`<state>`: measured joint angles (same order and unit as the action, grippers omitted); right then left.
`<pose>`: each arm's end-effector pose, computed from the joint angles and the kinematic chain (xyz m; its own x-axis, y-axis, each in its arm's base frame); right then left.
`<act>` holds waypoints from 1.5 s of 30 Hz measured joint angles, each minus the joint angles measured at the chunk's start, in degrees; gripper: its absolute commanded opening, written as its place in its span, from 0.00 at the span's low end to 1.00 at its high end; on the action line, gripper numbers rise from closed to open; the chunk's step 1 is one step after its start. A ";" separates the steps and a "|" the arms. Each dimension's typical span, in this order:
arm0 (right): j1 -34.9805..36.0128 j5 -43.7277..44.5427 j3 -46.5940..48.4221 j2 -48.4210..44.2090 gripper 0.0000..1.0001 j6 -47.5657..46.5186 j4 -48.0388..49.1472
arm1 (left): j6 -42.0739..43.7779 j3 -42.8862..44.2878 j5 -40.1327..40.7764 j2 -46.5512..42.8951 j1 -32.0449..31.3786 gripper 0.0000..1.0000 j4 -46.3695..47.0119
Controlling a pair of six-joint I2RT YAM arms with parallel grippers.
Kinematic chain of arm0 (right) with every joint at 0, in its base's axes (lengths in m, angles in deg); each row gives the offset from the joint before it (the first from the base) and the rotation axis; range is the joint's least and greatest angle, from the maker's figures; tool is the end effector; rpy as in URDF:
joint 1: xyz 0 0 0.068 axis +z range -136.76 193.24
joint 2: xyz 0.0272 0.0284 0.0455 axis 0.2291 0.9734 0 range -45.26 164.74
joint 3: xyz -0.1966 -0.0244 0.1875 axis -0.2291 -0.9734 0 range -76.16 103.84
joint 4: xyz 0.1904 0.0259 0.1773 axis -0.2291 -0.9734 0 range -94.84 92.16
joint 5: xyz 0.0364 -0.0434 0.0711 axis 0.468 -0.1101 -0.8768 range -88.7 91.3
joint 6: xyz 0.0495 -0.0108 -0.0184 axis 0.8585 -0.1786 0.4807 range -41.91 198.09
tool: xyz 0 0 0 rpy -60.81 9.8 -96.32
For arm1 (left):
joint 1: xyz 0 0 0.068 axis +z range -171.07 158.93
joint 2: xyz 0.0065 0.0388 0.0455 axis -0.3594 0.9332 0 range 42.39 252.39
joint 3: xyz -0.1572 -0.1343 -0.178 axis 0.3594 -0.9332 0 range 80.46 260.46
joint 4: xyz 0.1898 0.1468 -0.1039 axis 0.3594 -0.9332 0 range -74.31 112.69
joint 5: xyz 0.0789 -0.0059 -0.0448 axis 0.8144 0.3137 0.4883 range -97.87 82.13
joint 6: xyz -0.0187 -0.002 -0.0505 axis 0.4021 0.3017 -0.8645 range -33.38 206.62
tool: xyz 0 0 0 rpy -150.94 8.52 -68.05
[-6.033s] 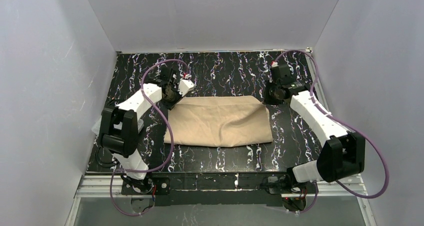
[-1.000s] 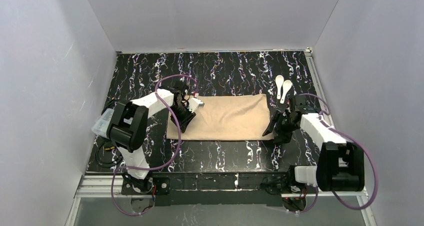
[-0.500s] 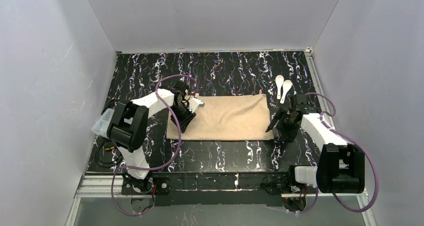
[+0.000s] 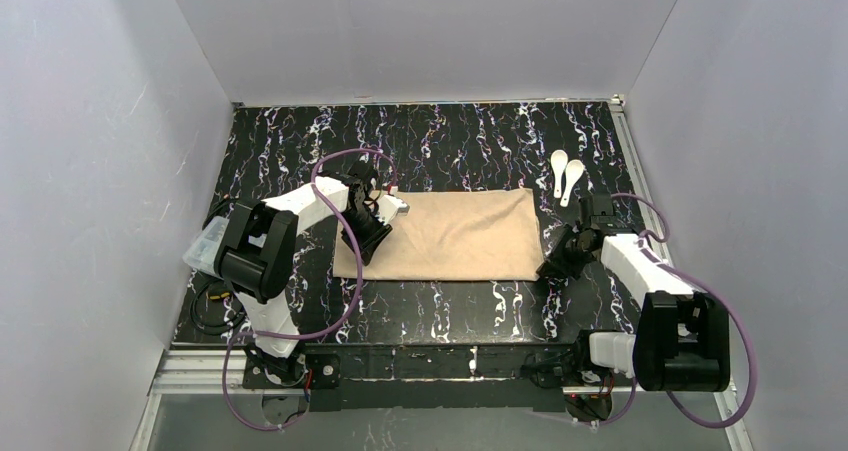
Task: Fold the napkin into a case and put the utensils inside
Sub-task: Pick up the rectangle-folded napkin from the center of the board.
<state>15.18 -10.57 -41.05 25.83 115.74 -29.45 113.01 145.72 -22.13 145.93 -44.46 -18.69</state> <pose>0.2091 0.0144 0.1673 -0.7997 0.5711 -0.1856 0.4761 0.7913 0.3836 0.3001 -0.1394 0.1587 -0.6197 0.7376 -0.2682 0.7824 0.6075 -0.1373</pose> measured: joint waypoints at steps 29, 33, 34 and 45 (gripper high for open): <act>0.00 4.46 -0.70 1.40 0.25 -0.63 0.20 | 0.15 0.02 0.07 -0.02 0.00 0.24 -0.04; 0.04 4.96 -1.18 0.76 0.08 -0.35 0.04 | 0.15 0.07 0.07 -0.02 0.00 0.24 -0.09; 0.07 4.96 -1.20 0.22 0.05 -0.28 0.02 | 0.17 0.09 0.07 -0.02 0.00 0.25 -0.13; 7.06 9.77 10.64 -2.23 0.01 -0.79 -4.83 | -0.92 12.17 -4.96 1.79 3.74 0.56 -10.62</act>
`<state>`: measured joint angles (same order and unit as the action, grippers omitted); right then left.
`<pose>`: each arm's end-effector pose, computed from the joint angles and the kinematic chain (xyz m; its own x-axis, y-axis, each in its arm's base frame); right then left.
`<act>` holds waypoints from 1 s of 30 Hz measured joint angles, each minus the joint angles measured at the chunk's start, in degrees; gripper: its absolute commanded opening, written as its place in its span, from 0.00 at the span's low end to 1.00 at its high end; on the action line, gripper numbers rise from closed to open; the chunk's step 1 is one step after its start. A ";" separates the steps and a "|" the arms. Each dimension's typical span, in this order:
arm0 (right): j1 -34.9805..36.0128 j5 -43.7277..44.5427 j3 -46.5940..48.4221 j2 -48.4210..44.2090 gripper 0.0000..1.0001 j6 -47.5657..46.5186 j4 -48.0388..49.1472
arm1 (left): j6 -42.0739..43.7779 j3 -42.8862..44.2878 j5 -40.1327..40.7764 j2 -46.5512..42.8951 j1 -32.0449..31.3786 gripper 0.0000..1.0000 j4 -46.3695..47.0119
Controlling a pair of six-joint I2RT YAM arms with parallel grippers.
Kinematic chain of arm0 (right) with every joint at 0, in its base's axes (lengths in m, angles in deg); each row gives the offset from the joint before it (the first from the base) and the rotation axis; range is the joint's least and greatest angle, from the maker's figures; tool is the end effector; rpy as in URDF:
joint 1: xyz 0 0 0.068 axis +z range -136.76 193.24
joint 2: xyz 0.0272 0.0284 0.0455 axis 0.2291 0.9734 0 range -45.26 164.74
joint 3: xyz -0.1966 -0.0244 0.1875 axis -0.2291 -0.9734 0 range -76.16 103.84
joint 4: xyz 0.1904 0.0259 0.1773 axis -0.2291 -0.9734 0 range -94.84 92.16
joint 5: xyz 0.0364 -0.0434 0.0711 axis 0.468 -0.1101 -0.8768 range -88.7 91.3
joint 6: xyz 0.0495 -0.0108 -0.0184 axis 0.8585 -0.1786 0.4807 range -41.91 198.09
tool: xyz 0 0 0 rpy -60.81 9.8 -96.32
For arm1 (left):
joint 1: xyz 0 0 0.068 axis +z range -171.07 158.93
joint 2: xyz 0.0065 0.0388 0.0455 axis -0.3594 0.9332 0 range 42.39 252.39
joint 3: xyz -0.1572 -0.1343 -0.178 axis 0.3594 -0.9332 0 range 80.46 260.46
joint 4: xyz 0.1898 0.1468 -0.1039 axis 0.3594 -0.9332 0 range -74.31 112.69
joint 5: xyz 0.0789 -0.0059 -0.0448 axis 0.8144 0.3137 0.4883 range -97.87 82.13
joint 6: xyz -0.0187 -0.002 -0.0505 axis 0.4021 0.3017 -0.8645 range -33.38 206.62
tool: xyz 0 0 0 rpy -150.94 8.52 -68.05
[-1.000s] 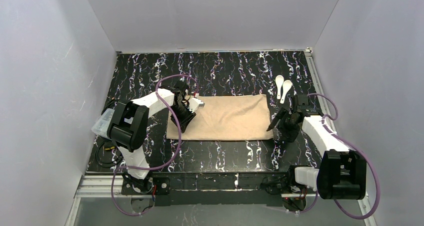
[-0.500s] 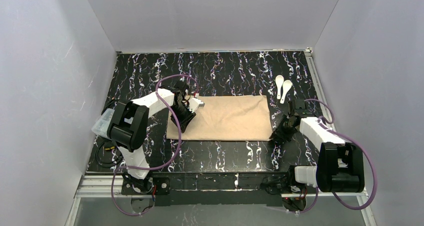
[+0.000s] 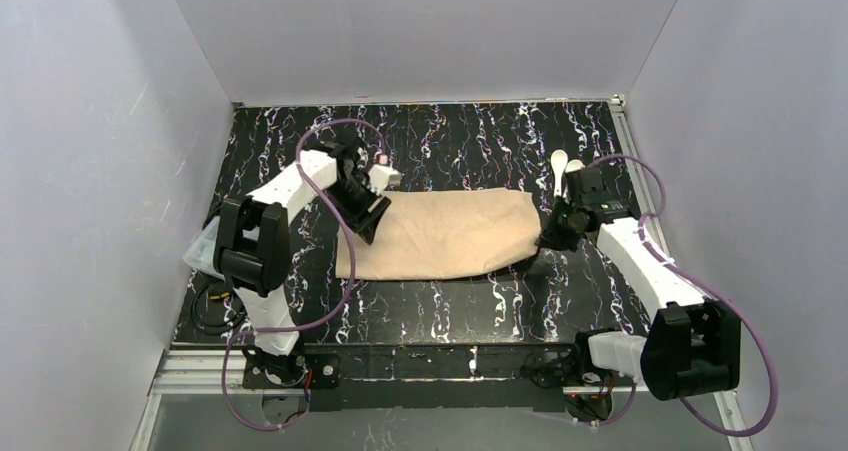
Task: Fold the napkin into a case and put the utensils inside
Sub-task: Pick up the rectangle-folded napkin from the center of the board, then fold the rectangle-folded napkin at the center of the board.
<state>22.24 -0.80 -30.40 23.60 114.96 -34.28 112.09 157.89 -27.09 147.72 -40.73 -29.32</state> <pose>0.2262 0.0372 0.2244 -0.7859 0.4826 -0.3865 0.3710 0.8682 0.3296 0.3287 -0.1299 0.2005 -0.6770 0.6732 -0.2973 0.7346 0.6428 -0.2173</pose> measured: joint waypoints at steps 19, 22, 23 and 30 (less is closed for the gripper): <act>35.50 9.68 32.33 25.75 0.02 1.84 -0.66 | -5.51 -16.81 -1.31 -4.50 14.10 0.29 5.79; 39.01 9.22 37.44 30.91 0.02 1.81 0.28 | -6.84 -17.38 -1.49 -5.46 14.08 0.23 7.89; 40.04 8.76 38.75 32.59 0.02 1.84 0.79 | -7.17 -17.55 -1.57 -5.64 14.08 0.23 8.66; 43.71 4.92 46.23 42.71 0.02 1.57 3.10 | -8.17 -20.70 -1.77 -8.04 14.32 0.18 12.85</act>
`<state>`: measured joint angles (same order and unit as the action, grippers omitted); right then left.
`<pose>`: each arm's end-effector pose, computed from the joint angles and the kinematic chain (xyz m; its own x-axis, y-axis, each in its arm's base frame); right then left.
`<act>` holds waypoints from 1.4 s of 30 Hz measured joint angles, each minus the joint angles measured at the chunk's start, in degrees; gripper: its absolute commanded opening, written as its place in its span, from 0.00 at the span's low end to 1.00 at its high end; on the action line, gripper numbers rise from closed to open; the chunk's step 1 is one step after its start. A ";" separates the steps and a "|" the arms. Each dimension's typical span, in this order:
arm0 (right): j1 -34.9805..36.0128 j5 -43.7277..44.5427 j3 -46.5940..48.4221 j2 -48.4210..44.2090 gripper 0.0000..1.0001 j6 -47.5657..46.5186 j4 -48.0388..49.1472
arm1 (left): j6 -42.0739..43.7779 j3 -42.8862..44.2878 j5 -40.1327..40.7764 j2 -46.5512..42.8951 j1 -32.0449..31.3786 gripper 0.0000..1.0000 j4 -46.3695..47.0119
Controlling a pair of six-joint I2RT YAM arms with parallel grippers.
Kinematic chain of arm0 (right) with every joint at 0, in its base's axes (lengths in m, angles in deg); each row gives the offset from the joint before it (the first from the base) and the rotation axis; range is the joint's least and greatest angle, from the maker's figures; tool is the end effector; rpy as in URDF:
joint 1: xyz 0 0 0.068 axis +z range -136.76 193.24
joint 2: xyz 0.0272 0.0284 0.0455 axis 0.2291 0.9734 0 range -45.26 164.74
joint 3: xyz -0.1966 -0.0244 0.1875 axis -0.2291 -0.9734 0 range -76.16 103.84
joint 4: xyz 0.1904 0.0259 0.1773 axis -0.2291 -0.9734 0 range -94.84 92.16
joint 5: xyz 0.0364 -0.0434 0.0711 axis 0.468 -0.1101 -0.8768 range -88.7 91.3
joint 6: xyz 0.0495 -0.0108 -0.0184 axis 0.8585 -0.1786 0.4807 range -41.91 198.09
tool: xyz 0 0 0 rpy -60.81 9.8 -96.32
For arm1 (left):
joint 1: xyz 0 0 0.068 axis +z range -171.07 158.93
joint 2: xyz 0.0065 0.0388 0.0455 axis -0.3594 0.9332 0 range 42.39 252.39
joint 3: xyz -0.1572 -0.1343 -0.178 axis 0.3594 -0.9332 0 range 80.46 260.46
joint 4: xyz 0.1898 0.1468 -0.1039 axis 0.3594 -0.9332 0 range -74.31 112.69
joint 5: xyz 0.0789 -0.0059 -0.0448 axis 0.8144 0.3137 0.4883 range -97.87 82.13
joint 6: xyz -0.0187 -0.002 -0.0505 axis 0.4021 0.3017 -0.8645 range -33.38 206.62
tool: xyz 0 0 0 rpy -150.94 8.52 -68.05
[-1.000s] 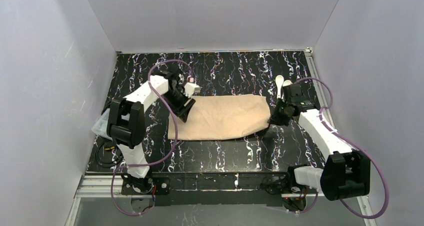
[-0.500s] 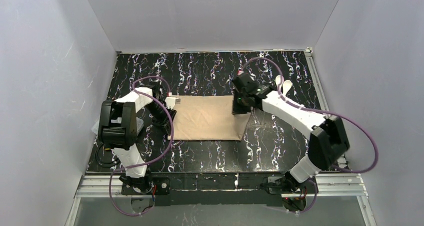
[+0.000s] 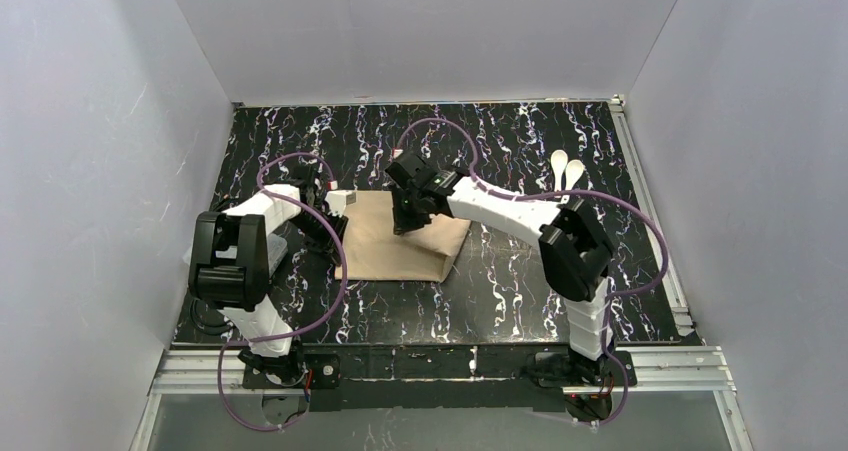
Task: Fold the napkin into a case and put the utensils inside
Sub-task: Fold the rectangle-folded napkin at the center of the board.
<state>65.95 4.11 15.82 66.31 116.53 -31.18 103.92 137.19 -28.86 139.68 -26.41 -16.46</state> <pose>0.2643 0.3442 0.2460 -0.8616 -0.1064 -0.4964 -0.3079 0.8869 0.3443 0.2953 -0.0405 0.1561 -0.8906 0.3622 -0.2751 0.4352 0.8546 -0.2834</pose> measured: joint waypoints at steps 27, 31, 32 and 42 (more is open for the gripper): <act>3.21 -13.90 10.21 12.26 0.01 0.28 14.51 | -6.51 -2.10 -3.43 -1.29 8.24 0.00 3.10; 3.72 -15.21 10.21 12.46 0.01 -0.39 16.46 | -6.93 -1.81 -3.45 -1.22 8.66 0.00 3.17; 3.78 -15.43 10.21 12.50 0.01 -0.59 16.92 | -6.95 -1.81 -3.48 -1.16 8.66 0.00 3.15; 4.57 -18.67 10.47 17.35 0.01 -1.38 19.87 | -7.08 -1.81 -4.04 0.07 8.66 0.00 3.17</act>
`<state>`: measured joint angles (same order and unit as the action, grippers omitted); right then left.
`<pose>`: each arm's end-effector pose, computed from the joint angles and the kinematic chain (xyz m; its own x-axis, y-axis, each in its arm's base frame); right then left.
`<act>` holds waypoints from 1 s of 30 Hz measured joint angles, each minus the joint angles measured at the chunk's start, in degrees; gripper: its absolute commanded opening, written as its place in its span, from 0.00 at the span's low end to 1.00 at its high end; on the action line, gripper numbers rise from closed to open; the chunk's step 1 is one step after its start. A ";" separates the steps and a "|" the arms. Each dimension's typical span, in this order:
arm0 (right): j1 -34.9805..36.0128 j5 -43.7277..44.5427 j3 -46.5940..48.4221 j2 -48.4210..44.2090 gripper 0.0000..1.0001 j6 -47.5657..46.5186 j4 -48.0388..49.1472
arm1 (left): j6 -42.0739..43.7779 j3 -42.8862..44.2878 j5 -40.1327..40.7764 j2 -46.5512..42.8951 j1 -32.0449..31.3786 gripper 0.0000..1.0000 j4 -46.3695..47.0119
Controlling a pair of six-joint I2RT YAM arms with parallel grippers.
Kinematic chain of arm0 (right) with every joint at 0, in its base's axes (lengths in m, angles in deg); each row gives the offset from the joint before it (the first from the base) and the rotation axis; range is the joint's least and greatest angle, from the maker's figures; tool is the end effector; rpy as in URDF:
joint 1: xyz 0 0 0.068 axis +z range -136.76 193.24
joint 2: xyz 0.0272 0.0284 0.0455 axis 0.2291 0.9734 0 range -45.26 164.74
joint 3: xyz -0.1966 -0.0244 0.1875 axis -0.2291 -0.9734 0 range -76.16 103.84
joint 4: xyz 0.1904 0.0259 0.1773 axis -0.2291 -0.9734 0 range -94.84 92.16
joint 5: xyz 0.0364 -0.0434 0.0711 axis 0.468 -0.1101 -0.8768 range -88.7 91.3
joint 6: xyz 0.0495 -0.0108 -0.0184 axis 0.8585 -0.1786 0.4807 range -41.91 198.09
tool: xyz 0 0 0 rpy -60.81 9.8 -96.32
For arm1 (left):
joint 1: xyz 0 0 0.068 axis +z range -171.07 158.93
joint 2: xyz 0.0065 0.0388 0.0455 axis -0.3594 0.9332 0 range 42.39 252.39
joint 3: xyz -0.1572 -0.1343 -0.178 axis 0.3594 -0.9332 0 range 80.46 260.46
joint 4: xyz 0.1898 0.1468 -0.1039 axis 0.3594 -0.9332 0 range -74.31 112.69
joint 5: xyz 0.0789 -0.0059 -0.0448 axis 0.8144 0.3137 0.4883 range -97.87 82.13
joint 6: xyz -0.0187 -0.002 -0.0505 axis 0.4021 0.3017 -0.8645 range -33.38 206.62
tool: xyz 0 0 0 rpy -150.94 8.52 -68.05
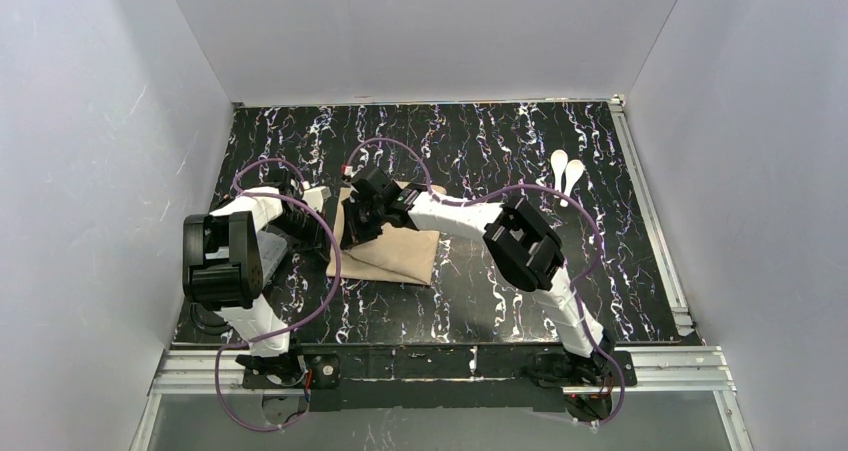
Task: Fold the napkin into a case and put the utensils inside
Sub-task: Fold the rectangle-folded napkin at the center of the board.
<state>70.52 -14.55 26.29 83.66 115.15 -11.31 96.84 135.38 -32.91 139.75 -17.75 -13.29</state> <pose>0.2701 0.4384 0.1939 -0.8329 -0.2238 -0.5061 -0.5271 0.5997 0.6021 0.2968 0.0021 0.1502 -0.9568 0.1057 -0.2709 0.2054 0.9051 -0.3724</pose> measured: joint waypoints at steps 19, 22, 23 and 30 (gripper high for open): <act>2.05 -5.38 -4.13 1.20 0.01 -0.20 10.60 | -0.46 0.96 -2.03 1.60 0.74 0.00 -0.94; 2.10 -7.23 -4.13 1.22 0.01 -0.24 11.69 | -0.44 0.96 -1.99 1.60 0.74 0.00 -0.94; 2.12 -7.72 -4.13 1.20 0.01 -0.24 12.00 | -0.44 0.96 -1.99 1.60 0.74 0.00 -0.94; 2.64 -10.14 -5.38 1.20 0.01 -0.20 13.94 | -0.44 0.96 -1.99 1.60 0.74 0.00 -0.94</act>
<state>73.16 -24.69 20.92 84.86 114.96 2.63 96.40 136.34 -34.90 141.34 -17.01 -14.23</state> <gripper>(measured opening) 0.032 0.008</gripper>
